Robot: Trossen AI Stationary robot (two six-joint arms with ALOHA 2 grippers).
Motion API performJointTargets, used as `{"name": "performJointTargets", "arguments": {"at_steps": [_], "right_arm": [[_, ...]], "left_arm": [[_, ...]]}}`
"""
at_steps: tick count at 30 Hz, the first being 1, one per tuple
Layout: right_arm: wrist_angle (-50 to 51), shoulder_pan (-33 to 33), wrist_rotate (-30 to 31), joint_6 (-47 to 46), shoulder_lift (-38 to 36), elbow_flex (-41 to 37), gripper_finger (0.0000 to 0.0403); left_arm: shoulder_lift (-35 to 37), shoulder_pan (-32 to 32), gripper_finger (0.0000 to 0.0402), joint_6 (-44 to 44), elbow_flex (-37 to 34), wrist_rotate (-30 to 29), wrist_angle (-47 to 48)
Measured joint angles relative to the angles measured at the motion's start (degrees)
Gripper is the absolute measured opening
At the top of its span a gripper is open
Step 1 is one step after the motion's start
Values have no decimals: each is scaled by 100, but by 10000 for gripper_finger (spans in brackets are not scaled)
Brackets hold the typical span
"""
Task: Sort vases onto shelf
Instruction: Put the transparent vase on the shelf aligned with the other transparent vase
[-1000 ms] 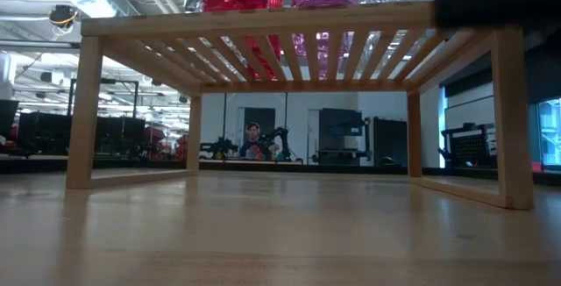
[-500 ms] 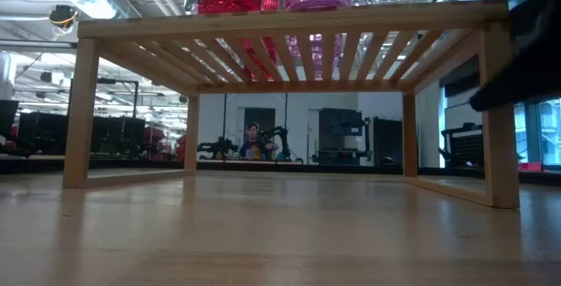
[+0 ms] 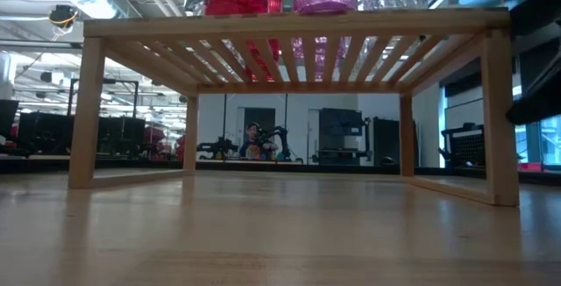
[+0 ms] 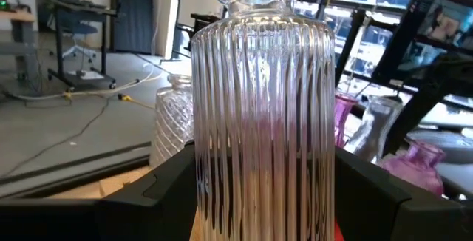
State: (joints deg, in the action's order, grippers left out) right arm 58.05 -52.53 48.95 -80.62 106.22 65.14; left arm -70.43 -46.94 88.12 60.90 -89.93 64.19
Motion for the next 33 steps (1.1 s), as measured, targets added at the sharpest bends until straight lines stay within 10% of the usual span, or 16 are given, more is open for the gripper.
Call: {"name": "performJointTargets", "arguments": {"at_steps": [33], "right_arm": [[1380, -1585, -1112, -50, -2350, -2, 0]], "left_arm": [[-2369, 901, 238, 205, -170, -182, -982]]}}
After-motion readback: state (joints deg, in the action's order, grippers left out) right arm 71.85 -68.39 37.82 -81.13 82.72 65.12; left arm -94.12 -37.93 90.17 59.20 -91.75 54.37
